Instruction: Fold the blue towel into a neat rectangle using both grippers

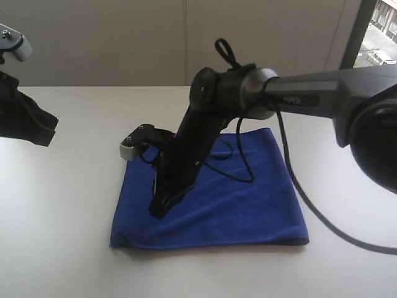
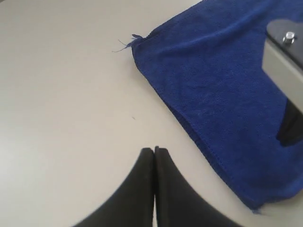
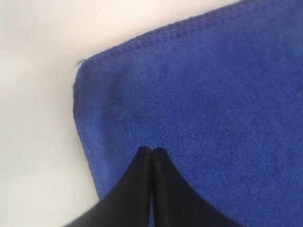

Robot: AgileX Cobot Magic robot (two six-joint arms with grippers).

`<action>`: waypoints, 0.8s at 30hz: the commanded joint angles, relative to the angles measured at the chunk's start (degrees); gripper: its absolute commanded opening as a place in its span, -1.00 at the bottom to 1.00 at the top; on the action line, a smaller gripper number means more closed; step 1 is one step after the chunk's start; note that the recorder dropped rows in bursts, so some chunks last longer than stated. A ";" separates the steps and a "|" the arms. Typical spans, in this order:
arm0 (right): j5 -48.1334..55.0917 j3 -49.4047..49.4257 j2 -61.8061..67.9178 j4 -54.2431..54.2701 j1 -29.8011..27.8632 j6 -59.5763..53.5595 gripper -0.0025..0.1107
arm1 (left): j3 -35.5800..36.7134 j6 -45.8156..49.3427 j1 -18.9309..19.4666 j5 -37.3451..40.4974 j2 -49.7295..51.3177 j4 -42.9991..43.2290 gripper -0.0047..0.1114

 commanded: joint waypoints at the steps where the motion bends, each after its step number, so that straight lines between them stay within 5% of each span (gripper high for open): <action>1: -3.00 0.14 1.97 -0.04 1.85 0.74 -0.96 | 1.06 -0.71 0.29 -1.19 -1.06 -1.34 -0.92; 10: -4.54 -9.55 10.82 2.57 5.54 2.63 -0.96 | 1.06 -0.71 0.29 -1.73 -1.06 -2.01 -0.92; 18: -13.20 -24.18 16.57 2.82 5.29 15.30 -0.96 | 1.06 -0.80 0.29 -1.96 -1.06 -2.12 -0.92; 24: -6.58 -28.62 9.85 -9.18 -3.65 20.54 -0.96 | 1.06 -0.80 0.29 -2.07 -1.06 -2.12 -0.92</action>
